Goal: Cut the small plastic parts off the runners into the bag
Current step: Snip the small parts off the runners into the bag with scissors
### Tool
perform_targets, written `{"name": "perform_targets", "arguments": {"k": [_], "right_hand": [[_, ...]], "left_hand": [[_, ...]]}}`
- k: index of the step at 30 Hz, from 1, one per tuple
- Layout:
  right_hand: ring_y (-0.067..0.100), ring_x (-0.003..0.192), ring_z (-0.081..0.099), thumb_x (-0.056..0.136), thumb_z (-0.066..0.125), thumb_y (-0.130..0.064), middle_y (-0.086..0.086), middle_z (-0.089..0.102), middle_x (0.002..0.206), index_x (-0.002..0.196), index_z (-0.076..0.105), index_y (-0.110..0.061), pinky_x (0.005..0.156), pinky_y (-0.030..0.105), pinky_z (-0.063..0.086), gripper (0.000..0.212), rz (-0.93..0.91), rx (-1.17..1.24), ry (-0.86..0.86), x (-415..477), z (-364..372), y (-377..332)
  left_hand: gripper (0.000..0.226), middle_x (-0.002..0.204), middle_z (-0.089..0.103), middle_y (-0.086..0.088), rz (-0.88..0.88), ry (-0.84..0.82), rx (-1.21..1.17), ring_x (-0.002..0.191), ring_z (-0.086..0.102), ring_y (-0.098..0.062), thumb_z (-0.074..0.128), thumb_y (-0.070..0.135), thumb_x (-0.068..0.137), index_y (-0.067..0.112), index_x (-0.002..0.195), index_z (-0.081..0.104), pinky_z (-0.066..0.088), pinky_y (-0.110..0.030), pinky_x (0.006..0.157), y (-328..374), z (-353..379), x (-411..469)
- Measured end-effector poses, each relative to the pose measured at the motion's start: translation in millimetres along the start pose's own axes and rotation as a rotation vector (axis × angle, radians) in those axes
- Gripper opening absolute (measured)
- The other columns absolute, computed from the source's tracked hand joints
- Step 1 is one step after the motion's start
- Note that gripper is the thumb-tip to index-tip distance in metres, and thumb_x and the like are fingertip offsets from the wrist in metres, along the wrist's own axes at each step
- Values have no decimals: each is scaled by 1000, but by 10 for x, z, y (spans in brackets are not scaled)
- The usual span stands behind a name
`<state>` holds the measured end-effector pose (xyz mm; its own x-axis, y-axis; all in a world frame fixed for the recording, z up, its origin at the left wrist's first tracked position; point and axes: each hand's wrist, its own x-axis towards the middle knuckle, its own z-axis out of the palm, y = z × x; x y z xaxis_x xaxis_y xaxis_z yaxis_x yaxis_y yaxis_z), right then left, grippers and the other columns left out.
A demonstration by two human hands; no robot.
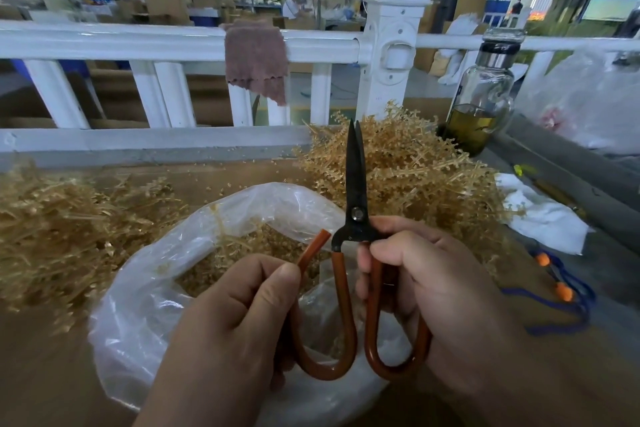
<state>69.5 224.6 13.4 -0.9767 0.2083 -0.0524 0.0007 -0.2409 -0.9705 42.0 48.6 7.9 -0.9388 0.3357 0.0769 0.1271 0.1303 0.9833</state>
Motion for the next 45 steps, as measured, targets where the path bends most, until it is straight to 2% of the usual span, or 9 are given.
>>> {"name": "perform_targets", "arguments": {"k": [17,22,24,30,33,36,39,42,45], "right_hand": [[22,64,63,69,63,-25,7,64,68,66,76,-27,64,36,53,14,17,-21,-13,12,-5,34],[36,86,65,79,62,-39,20,66,95,111,73,-3,79,52,54,50,167,397,-176,49,-12,54],[38,88,66,84,55,-44,25,67,101,112,72,0,82,53,52,55,211,538,-306,35,6,33],[47,111,53,104,40,-7,33,44,123,147,25,7,102,58,39,48,111,612,-499,-50,85,76],[48,114,51,103,37,3,34,39,126,148,26,7,104,59,36,46,47,658,-557,-88,61,135],[42,105,58,106,34,1,31,44,120,151,21,4,93,52,47,47,63,689,-575,-77,1,205],[31,83,64,107,42,-8,24,51,105,153,23,-3,73,41,56,50,42,629,-606,2,-42,232],[21,67,60,101,60,-22,16,51,91,147,38,-9,62,36,55,52,-19,553,-587,82,-84,186],[18,55,52,89,75,-37,12,50,81,137,52,-15,60,38,54,58,-86,514,-546,104,-135,150]], "left_hand": [[36,53,61,-7,-23,-67,-12,37,54,-18,62,59,53,30,74,68,39,-21,37,-47,-86,43],[31,53,62,-7,54,-10,-24,38,56,-19,67,59,68,28,72,68,43,-24,37,-65,-117,57],[33,59,65,-11,94,6,-54,39,56,-23,72,58,82,27,73,68,43,-28,38,-103,-127,72],[33,57,61,-8,111,-42,-183,47,57,-31,75,56,76,24,80,73,42,-31,40,-126,-143,51],[35,55,61,-7,78,-37,-177,45,57,-27,72,58,84,24,77,73,43,-31,40,-106,-136,45],[44,51,62,-8,111,-14,-91,41,58,-21,67,68,68,26,80,73,45,-25,40,-72,-190,48],[49,51,63,0,202,229,188,40,54,-11,52,77,68,35,84,71,47,-22,46,-114,-423,136],[34,61,67,16,204,459,417,47,59,-5,51,73,73,47,87,68,55,-39,58,-189,-708,264],[18,61,65,19,194,435,710,56,58,-2,61,60,80,42,78,66,45,-28,55,-283,-778,339]]}}
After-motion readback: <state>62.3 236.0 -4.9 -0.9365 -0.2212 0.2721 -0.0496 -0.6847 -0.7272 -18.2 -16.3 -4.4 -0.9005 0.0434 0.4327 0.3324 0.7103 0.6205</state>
